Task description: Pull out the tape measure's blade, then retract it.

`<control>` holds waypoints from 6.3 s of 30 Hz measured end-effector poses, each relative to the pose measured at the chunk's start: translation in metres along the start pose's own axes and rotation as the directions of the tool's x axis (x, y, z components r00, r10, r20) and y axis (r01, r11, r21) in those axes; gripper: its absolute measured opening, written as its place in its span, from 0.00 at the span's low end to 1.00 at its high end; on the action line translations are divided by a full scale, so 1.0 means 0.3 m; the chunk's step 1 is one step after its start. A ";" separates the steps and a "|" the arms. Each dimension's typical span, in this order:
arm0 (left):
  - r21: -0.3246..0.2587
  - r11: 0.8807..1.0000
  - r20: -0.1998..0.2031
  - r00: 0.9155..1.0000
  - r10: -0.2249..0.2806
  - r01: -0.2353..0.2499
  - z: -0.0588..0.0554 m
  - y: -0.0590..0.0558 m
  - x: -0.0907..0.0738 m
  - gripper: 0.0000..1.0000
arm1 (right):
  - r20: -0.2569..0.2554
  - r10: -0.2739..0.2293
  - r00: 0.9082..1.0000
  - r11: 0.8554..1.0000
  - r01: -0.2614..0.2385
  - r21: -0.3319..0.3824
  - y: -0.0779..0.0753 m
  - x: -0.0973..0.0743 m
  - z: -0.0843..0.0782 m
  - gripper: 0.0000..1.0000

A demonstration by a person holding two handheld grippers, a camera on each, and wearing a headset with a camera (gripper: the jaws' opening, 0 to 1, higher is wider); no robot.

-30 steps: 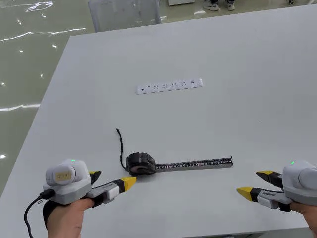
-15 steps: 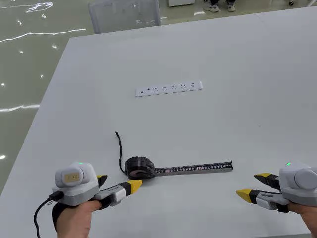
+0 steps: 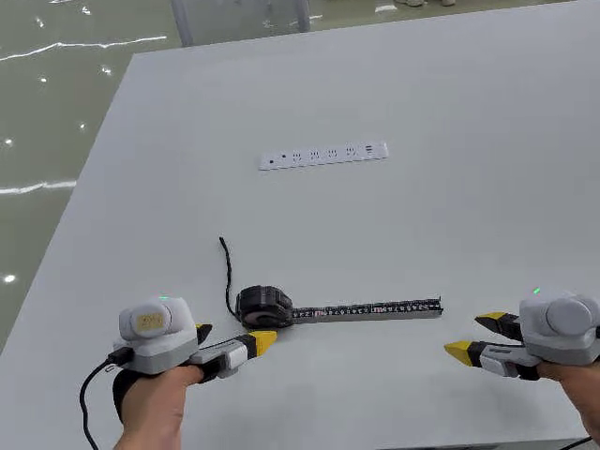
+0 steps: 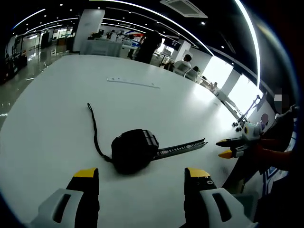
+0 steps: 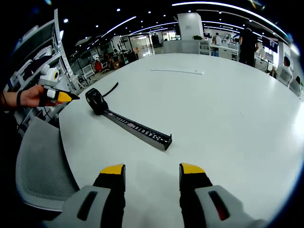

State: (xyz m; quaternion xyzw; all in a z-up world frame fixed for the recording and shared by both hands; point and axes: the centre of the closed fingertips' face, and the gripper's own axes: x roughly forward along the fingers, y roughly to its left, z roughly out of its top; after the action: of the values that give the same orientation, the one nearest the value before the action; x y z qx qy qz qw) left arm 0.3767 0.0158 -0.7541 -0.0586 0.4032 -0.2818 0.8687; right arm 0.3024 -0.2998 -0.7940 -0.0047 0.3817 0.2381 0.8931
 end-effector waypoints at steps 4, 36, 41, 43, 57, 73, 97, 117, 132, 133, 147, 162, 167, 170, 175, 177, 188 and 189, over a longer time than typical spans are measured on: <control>-0.028 1.000 0.002 1.000 0.007 -0.007 0.013 -0.004 0.018 0.69 | -0.036 0.014 0.999 0.999 -0.016 -0.046 -0.014 0.028 0.000 0.44; -0.154 0.980 -0.064 0.991 0.115 -0.124 0.044 -0.017 0.145 0.63 | -0.273 0.101 0.957 0.880 -0.214 -0.423 -0.044 0.180 0.069 0.32; -0.158 0.978 -0.071 0.989 0.129 -0.139 0.044 -0.009 0.151 0.63 | -0.309 0.121 0.944 0.847 -0.260 -0.464 -0.044 0.198 0.067 0.27; -0.152 0.976 -0.075 0.986 0.148 -0.158 0.043 -0.004 0.150 0.63 | -0.336 0.115 0.935 0.825 -0.278 -0.492 -0.047 0.202 0.056 0.24; -0.148 0.944 -0.125 0.953 0.277 -0.294 0.034 0.006 0.196 0.62 | -0.343 0.131 0.930 0.800 -0.304 -0.518 -0.033 0.208 0.054 0.16; -0.099 0.891 -0.147 0.892 0.427 -0.443 0.023 0.034 0.234 0.63 | -0.344 0.157 0.926 0.784 -0.328 -0.526 -0.027 0.202 0.029 0.16; -0.069 0.878 -0.080 0.880 0.469 -0.474 0.021 0.054 0.236 0.62 | -0.297 0.188 0.936 0.823 -0.315 -0.473 -0.015 0.198 0.007 0.16; -0.047 0.853 -0.160 0.847 0.507 -0.519 0.012 0.041 0.231 0.59 | -0.285 0.194 0.939 0.806 -0.318 -0.499 0.004 0.198 0.005 0.15; -0.049 0.857 -0.153 0.852 0.501 -0.513 0.015 0.041 0.225 0.59 | -0.274 0.206 0.940 0.770 -0.328 -0.547 0.056 0.240 0.029 0.15; -0.049 0.857 -0.153 0.852 0.501 -0.513 0.015 0.041 0.225 0.59 | -0.274 0.205 0.940 0.770 -0.328 -0.548 0.056 0.241 0.030 0.15; -0.042 0.864 -0.153 0.858 0.490 -0.502 0.015 0.051 0.235 0.59 | -0.266 0.235 0.935 0.753 -0.348 -0.558 0.139 0.294 0.073 0.15; -0.038 0.870 -0.153 0.863 0.481 -0.492 0.015 0.054 0.237 0.59 | -0.275 0.238 0.932 0.745 -0.356 -0.564 0.176 0.328 0.092 0.15; -0.039 0.870 -0.153 0.864 0.480 -0.491 0.016 0.053 0.238 0.59 | -0.275 0.235 0.932 0.745 -0.355 -0.566 0.177 0.329 0.093 0.15; -0.039 0.873 -0.152 0.866 0.476 -0.487 0.015 0.051 0.237 0.59 | -0.275 0.238 0.932 0.747 -0.356 -0.561 0.182 0.334 0.093 0.15; -0.039 0.876 -0.149 0.869 0.471 -0.482 0.015 0.051 0.236 0.59 | -0.275 0.244 0.930 0.746 -0.361 -0.559 0.198 0.341 0.096 0.15; -0.040 0.878 -0.147 0.872 0.467 -0.477 0.015 0.052 0.235 0.59 | -0.274 0.249 0.929 0.746 -0.364 -0.558 0.213 0.349 0.098 0.15; -0.025 0.887 -0.145 0.880 0.453 -0.461 0.015 0.052 0.234 0.59 | -0.269 0.274 0.923 0.730 -0.382 -0.567 0.298 0.399 0.130 0.16; -0.025 0.887 -0.145 0.880 0.453 -0.461 0.015 0.051 0.234 0.59 | -0.269 0.275 0.923 0.729 -0.383 -0.568 0.298 0.401 0.131 0.16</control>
State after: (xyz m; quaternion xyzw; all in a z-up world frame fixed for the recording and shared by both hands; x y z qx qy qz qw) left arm 0.4231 -0.0095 -0.8030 0.0319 0.4715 -0.0604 0.8792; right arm 0.3625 -0.1623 -0.8329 -0.2446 0.3520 0.5018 0.7513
